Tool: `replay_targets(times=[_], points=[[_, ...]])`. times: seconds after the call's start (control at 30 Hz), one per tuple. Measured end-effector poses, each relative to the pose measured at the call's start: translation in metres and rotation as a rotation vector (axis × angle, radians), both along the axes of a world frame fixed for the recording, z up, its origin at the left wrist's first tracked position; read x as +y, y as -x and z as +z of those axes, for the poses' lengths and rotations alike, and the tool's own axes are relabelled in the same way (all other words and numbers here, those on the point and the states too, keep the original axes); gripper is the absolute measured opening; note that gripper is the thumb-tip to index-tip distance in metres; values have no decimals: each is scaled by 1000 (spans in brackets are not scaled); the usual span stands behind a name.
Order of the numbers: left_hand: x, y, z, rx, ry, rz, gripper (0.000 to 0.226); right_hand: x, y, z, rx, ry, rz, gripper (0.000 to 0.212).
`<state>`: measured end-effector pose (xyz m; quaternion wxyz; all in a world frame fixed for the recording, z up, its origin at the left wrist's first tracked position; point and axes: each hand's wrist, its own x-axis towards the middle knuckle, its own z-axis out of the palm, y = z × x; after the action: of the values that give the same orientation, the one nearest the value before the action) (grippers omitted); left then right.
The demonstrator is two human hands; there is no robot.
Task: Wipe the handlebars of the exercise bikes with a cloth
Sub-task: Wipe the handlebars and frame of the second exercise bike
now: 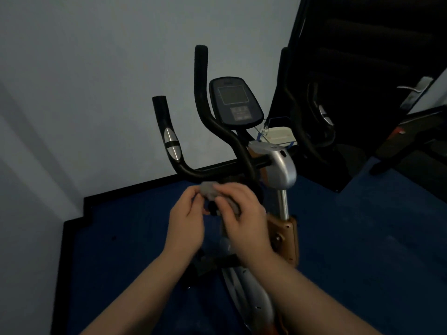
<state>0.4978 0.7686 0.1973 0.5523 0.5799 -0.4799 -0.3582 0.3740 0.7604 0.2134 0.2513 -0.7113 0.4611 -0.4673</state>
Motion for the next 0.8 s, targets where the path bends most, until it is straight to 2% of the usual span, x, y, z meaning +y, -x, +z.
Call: replay_targets(times=[0.1,0.23,0.3,0.37,0.43,0.47,0.57,0.7,0.8], points=[[-4,-1,2,-13,27,17,26,10,21,-11,30,-3,61,19],[-14,9,9,-59,63,4,20,-22,33,9,233,193,-39,20],[-19,14,12,-53,44,-10,20,-25,20,13,368,224,-71,24],[-23,15,10,-85,15,-24,19,-20,24,8,533,246,-22,30],[-25,12,6,-131,-3,-51,19,-19,43,9,618,277,53,29],[-25,12,5,-143,-5,-70,19,-22,50,13,606,281,63,26],[-24,17,3,-133,8,-86,21,-45,44,31,412,222,-30,23],[-24,14,2,-109,16,-131,23,-48,29,19,331,123,-70,27],[-26,8,0,-125,31,-173,23,-19,36,-10,4,105,-236,31]])
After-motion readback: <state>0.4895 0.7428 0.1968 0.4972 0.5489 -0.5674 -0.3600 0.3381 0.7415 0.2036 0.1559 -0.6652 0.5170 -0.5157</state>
